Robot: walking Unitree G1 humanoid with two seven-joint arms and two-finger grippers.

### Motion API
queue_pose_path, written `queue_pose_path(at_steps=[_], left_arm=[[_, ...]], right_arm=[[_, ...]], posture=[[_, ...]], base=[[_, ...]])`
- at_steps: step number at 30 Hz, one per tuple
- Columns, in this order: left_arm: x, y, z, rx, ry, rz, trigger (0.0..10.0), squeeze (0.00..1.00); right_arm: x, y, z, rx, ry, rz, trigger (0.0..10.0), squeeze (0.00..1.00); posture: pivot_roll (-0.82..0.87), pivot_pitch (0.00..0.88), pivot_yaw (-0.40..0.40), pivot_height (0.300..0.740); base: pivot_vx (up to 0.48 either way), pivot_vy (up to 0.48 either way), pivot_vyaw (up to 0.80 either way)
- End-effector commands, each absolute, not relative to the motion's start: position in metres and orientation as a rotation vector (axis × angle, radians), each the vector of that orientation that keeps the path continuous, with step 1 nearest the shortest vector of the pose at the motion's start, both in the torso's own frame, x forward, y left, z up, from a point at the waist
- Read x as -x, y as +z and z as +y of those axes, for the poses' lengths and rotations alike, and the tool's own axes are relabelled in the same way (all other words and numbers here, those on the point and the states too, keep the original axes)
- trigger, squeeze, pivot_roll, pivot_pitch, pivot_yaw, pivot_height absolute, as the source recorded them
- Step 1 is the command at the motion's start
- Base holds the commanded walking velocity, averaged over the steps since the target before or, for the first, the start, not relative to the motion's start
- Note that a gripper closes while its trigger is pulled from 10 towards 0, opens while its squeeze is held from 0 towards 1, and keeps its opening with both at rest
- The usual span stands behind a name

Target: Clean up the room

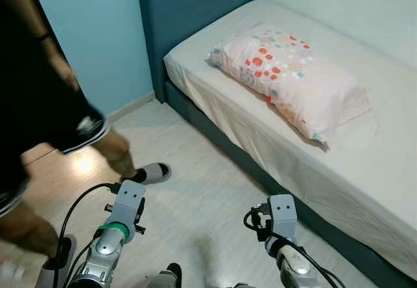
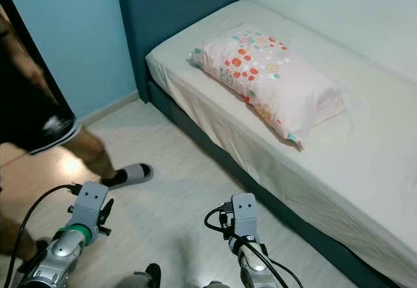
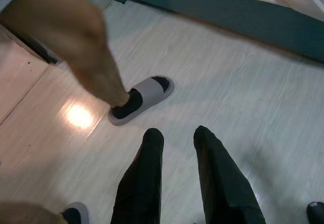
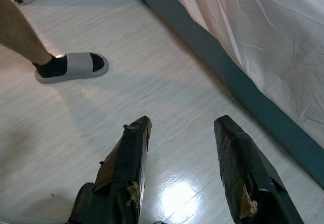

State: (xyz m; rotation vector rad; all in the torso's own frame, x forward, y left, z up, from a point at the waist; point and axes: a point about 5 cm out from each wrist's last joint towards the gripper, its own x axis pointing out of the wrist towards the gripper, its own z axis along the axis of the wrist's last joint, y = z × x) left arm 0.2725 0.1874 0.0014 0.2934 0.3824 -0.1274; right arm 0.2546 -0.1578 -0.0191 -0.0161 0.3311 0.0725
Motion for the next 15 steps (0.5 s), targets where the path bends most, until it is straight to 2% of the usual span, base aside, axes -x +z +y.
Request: queue_pose_path(at_steps=[1,15], left_arm=[[-0.2651,-0.0070,0.1864,-0.296,-0.140,0.418,10.0,0.00],[-0.2648,-0.0078,0.1876,-0.294,-0.130,0.423,10.0,0.00]], right_arm=[[-0.2481,-0.0244,-0.1606,0.016,0.059,0.354,10.0,0.00],[-0.2470,-0.0251,-0.1614,0.019,0.063,0.358,10.0,0.00]], posture=[[0.03,0.097,0.017,0.739],[0.03,0.102,0.011,0.739]], base=[[0.000,0.000,0.00],[0.000,0.000,0.00]])
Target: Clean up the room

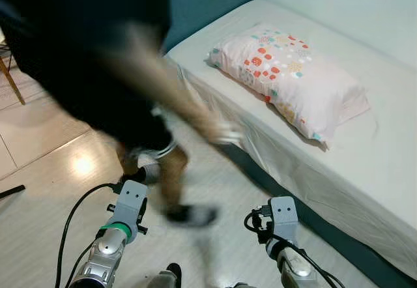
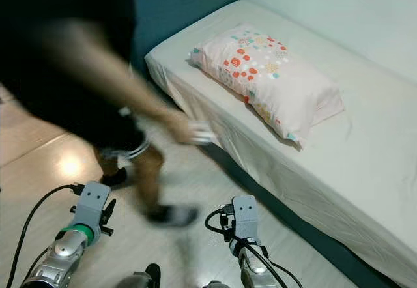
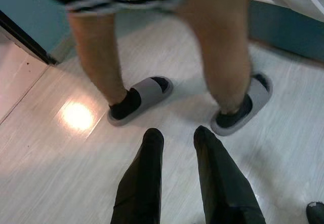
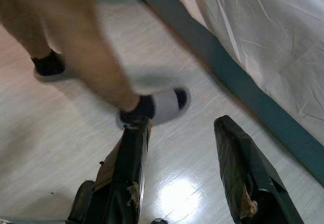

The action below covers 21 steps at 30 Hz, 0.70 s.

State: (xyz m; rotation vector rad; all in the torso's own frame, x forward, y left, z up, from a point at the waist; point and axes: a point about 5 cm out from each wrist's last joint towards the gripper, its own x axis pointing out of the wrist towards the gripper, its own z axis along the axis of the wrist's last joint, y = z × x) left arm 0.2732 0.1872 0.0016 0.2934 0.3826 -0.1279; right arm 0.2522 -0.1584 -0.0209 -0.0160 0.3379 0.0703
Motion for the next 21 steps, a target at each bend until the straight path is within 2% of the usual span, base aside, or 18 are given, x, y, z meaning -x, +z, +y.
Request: queue_pose_path(at_steps=[1,21], left_arm=[[-0.2647,-0.0079,0.1873,-0.293,-0.130,0.423,10.0,0.00],[-0.2648,-0.0079,0.1866,-0.294,-0.130,0.421,10.0,0.00]], right_arm=[[-0.2471,-0.0251,-0.1614,0.020,0.064,0.358,10.0,0.00],[-0.2452,-0.0270,-0.1608,0.024,0.066,0.369,10.0,0.00]], posture=[[0.03,0.102,0.011,0.739],[0.03,0.102,0.012,0.739]], base=[[0.000,0.000,0.00],[0.000,0.000,0.00]])
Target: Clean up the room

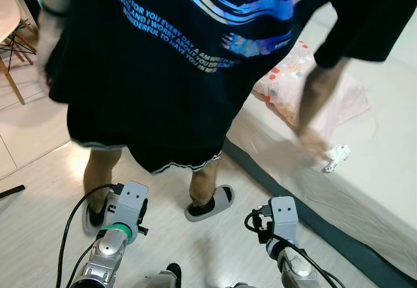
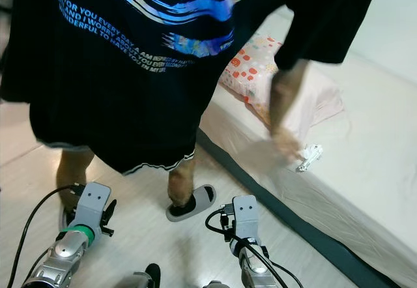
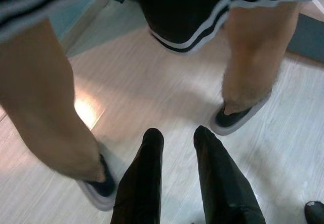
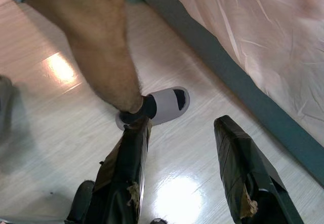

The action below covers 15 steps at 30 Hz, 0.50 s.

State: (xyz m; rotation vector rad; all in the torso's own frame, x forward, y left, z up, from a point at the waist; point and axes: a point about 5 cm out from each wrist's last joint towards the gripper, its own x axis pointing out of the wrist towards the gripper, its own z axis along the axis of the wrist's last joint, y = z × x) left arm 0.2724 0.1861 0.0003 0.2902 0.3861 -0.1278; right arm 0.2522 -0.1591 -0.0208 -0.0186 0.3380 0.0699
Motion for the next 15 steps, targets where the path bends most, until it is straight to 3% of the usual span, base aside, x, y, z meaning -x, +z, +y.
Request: queue_pose_path(at_steps=[1,15], left_arm=[[-0.2648,-0.0079,0.1867,-0.294,-0.130,0.421,10.0,0.00],[-0.2649,-0.0065,0.1912,-0.304,-0.131,0.419,10.0,0.00]], right_arm=[[-0.2453,-0.0270,-0.1608,0.024,0.065,0.369,10.0,0.00],[-0.2471,-0.0259,-0.1560,0.007,0.070,0.362,10.0,0.00]], posture=[[0.03,0.102,0.012,0.739],[0.04,0.102,0.020,0.739]], base=[[0.000,0.000,0.00],[0.000,0.000,0.00]])
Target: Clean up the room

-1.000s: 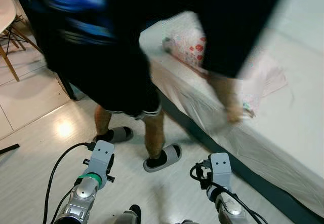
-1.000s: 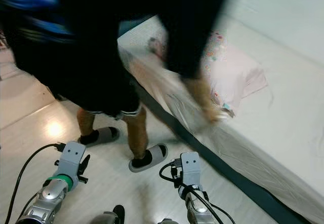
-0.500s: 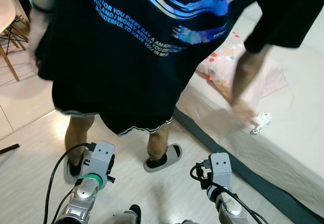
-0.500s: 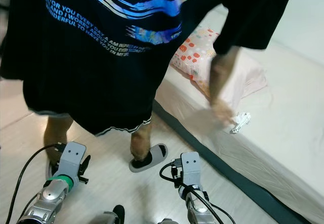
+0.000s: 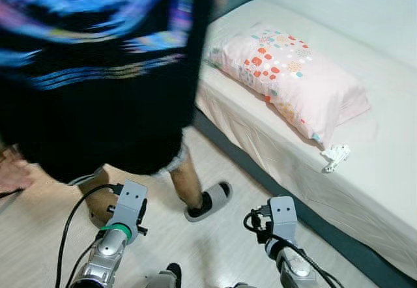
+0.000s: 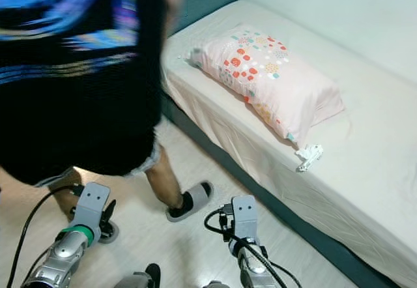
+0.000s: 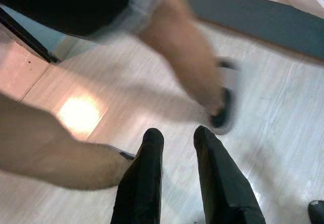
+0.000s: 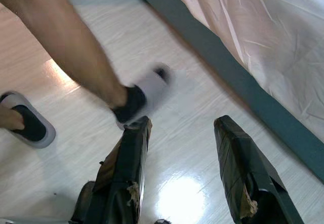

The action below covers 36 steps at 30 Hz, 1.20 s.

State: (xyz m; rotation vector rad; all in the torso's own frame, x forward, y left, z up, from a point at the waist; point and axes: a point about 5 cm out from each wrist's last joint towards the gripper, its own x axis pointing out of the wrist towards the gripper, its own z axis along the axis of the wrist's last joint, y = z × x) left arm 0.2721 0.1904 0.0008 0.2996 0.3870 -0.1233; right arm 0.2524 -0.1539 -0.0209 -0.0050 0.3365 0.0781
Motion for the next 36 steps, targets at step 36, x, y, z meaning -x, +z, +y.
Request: queue_pose_path(at_steps=[36], left_arm=[[-0.2705,-0.0032,0.1877,-0.289,-0.151,0.416,10.0,0.00]], right_arm=[[-0.2462,-0.0268,-0.1589,0.014,0.054,0.369,10.0,0.00]], posture=[[0.03,0.093,0.033,0.739]], base=[[0.000,0.000,0.00]])
